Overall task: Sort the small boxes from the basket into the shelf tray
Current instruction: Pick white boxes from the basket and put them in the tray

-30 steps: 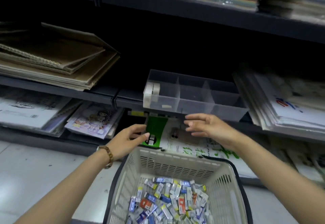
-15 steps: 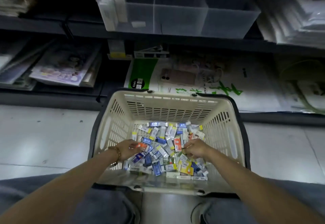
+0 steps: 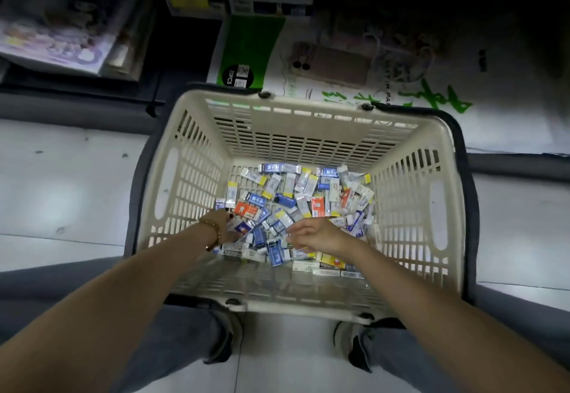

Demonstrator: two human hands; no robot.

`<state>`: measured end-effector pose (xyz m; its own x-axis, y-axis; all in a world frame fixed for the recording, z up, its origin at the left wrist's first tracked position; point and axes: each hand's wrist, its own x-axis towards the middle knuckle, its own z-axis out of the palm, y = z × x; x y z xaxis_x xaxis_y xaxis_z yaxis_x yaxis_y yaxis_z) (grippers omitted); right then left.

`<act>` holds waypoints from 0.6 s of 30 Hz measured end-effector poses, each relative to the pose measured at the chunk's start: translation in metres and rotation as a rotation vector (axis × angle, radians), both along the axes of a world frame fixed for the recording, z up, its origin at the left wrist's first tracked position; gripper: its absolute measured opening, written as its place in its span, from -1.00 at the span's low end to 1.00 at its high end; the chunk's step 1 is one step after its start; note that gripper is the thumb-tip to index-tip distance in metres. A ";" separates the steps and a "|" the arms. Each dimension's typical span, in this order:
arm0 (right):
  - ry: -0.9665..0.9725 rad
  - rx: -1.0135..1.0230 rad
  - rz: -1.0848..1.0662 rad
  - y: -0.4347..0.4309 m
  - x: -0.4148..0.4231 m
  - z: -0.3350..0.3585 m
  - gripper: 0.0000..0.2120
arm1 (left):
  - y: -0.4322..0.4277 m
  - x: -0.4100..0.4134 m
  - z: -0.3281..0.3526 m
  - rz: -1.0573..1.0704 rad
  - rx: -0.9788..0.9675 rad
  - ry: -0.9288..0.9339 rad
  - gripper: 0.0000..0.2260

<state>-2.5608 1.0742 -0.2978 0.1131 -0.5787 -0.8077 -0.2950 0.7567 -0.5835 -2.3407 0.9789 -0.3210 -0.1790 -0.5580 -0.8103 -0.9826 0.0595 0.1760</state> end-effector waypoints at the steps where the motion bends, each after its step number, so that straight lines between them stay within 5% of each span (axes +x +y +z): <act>1: -0.008 -0.008 0.011 -0.001 0.006 -0.001 -0.75 | 0.001 -0.001 -0.003 0.022 -0.020 0.012 -0.57; 12: -0.062 0.002 -0.010 -0.007 0.014 -0.002 -0.74 | 0.003 -0.009 0.005 0.060 -0.101 0.095 -0.61; 18: -0.002 -0.006 0.366 -0.030 0.052 -0.008 -0.68 | -0.018 -0.010 0.064 0.600 -0.101 0.610 -0.75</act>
<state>-2.5091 1.0446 -0.3053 0.3149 -0.5044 -0.8040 -0.5442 0.5981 -0.5883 -2.3511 0.9609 -0.2573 -0.2188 -0.7616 -0.6099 -0.5878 -0.3960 0.7054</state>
